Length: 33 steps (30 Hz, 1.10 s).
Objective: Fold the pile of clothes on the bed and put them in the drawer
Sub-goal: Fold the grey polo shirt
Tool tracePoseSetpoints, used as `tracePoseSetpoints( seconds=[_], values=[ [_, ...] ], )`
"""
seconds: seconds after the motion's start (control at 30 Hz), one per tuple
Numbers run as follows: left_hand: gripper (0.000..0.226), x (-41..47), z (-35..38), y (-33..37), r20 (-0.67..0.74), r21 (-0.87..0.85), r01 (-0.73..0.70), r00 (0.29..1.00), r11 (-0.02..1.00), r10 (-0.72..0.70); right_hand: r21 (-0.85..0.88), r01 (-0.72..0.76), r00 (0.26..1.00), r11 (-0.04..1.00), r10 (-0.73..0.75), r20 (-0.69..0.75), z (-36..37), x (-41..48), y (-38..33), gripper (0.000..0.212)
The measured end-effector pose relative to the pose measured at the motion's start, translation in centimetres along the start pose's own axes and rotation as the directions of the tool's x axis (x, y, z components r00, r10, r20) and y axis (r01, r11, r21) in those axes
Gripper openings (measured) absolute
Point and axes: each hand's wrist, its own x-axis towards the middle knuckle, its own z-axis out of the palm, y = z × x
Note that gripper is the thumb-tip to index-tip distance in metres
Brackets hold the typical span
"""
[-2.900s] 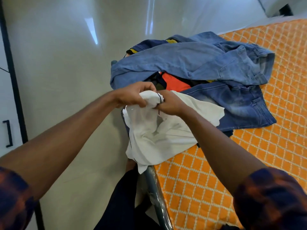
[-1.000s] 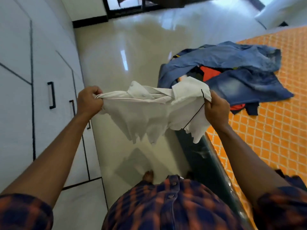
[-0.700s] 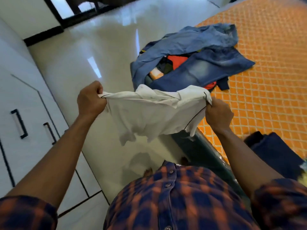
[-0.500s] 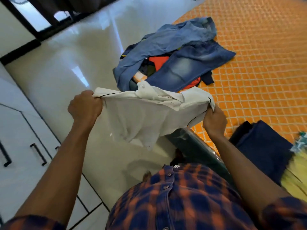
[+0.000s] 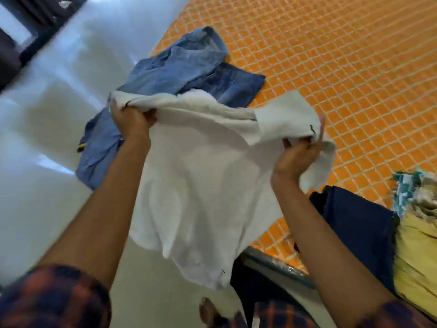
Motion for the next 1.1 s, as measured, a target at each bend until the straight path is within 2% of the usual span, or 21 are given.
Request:
tracePoseSetpoints(
  seconds=[0.07,0.13,0.17,0.23,0.27,0.33,0.37,0.4,0.43,0.47,0.53,0.63,0.7,0.77,0.87,0.93,1.03,1.1],
  values=[
    [0.055,5.1,6.3,-3.0,0.062,0.381,-0.006,0.998,0.925,-0.019,-0.190,0.036,0.999,0.981,-0.035,0.006,3.5,5.7,2.9,0.056],
    [0.080,8.5,10.8,-8.3,0.118,0.701,-0.042,0.991,0.712,-0.058,-0.431,0.017,0.998,0.902,0.010,0.060,5.2,11.5,6.9,0.062],
    [0.085,9.4,11.4,-10.8,0.166,0.798,-0.093,0.984,0.596,-0.068,-0.533,-0.022,0.995,0.846,0.072,0.073,4.9,13.3,8.9,0.065],
    [0.078,10.2,10.7,-16.0,0.289,0.905,-0.211,0.943,0.370,-0.168,-0.682,-0.155,0.949,0.715,0.299,0.098,3.6,15.5,12.3,0.071],
    [0.075,10.5,9.7,-18.8,0.342,0.931,-0.287,0.900,0.223,-0.271,-0.744,-0.206,0.908,0.636,0.407,0.097,2.2,16.4,14.7,0.072],
    [0.083,9.7,6.1,-22.8,0.323,0.925,-0.378,0.823,-0.026,-0.468,-0.884,-0.128,0.814,0.449,0.556,0.165,-0.8,15.8,18.0,0.069],
    [0.089,9.4,4.3,-24.4,0.270,0.913,-0.389,0.803,-0.124,-0.531,-0.939,-0.060,0.787,0.340,0.595,0.165,-2.7,15.0,19.3,0.066],
    [0.093,8.9,2.5,-25.5,0.244,0.891,-0.409,0.799,-0.199,-0.550,-0.962,-0.005,0.783,0.274,0.599,0.167,-4.5,14.3,20.9,0.061],
    [0.096,8.6,1.2,-26.0,0.235,0.868,-0.422,0.812,-0.260,-0.534,-0.971,-0.009,0.788,0.237,0.600,0.139,-6.1,13.2,21.9,0.056],
    [0.096,8.5,0.1,-26.3,0.259,0.845,-0.442,0.832,-0.302,-0.491,-0.968,-0.040,0.814,0.248,0.570,0.112,-7.6,12.1,23.1,0.051],
    [0.090,8.0,-0.4,-26.0,0.338,0.843,-0.452,0.867,-0.293,-0.366,-0.933,-0.141,0.857,0.330,0.512,0.051,-9.6,9.8,24.1,0.043],
    [0.074,8.9,-1.4,-25.3,0.381,0.889,-0.429,0.887,-0.158,-0.261,-0.828,-0.397,0.831,0.395,0.538,-0.142,-9.5,6.5,24.9,0.040],
    [0.063,10.2,-2.4,-24.6,0.406,0.888,-0.449,0.868,-0.101,-0.288,-0.775,-0.501,0.783,0.385,0.584,-0.216,-9.1,4.3,25.2,0.048],
    [0.059,11.4,-3.7,-23.7,0.428,0.869,-0.487,0.832,-0.094,-0.354,-0.772,-0.531,0.734,0.350,0.646,-0.211,-8.3,1.7,25.5,0.050],
    [0.061,13.4,-6.2,-22.2,0.501,0.798,-0.584,0.782,-0.153,-0.371,-0.845,-0.428,0.694,0.320,0.716,-0.081,-7.5,-3.5,25.8,0.045],
    [0.070,14.7,-7.2,-21.0,0.544,0.721,-0.642,0.757,-0.261,-0.361,-0.881,-0.354,0.713,0.314,0.700,-0.037,-7.2,-6.4,25.7,0.049],
    [0.073,16.5,-7.9,-19.7,0.627,0.579,-0.745,0.667,-0.332,-0.402,-0.900,-0.271,0.837,0.340,0.545,-0.046,-7.5,-9.8,26.0,0.070],
    [0.069,17.3,-8.1,-19.8,0.702,0.434,-0.836,0.548,-0.335,-0.456,-0.951,-0.118,0.928,0.286,0.373,-0.003,-8.2,-11.6,26.9,0.092]
  ],
)
